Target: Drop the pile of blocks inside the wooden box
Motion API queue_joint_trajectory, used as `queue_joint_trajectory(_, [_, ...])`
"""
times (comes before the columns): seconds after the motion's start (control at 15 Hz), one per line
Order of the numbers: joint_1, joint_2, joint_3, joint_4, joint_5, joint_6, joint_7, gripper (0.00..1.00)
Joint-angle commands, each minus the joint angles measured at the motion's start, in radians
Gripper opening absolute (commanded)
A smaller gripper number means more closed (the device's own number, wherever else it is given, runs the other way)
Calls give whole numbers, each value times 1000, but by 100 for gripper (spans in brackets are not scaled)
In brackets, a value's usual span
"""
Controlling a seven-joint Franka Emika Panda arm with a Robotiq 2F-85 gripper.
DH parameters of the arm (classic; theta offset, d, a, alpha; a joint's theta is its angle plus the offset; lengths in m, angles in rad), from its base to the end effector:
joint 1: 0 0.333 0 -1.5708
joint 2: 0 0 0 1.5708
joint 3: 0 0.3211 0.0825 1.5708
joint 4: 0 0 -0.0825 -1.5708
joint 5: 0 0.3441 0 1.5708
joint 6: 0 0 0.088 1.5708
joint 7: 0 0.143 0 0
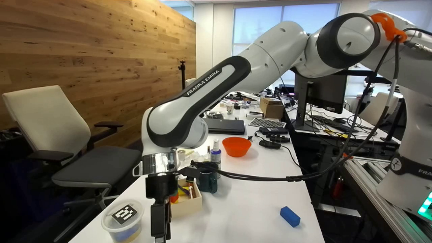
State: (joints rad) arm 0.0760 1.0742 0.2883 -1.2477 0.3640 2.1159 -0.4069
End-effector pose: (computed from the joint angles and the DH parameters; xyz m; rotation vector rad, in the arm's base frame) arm 0.6596 0.2324 0.1113 -2.5155 -0.5408 0.2131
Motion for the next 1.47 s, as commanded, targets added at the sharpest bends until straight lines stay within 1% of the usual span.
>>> queue_joint_trajectory(0.0, [-1, 34, 7, 47, -21, -37, 34, 100])
queue_joint_trajectory(0.53, [-2, 42, 2, 49, -17, -55, 64, 100])
queue_joint_trajectory(0.6, [-2, 42, 0, 49, -16, -55, 71, 76])
queue_joint_trajectory(0.67, [-3, 42, 1, 50, -15, -56, 74, 74])
queue_joint_trajectory(1.07, [-3, 46, -5, 55, -16, -67, 92, 30])
queue_joint_trajectory(1.2, [-3, 49, -6, 57, -16, -68, 95, 18])
queue_joint_trajectory(1.27, [-3, 52, -7, 58, -16, -68, 97, 9])
queue_joint_trajectory(1.33, [-5, 55, -7, 60, -14, -69, 98, 3])
queue_joint_trajectory(1.4, [-8, 58, -6, 62, -10, -71, 100, 0])
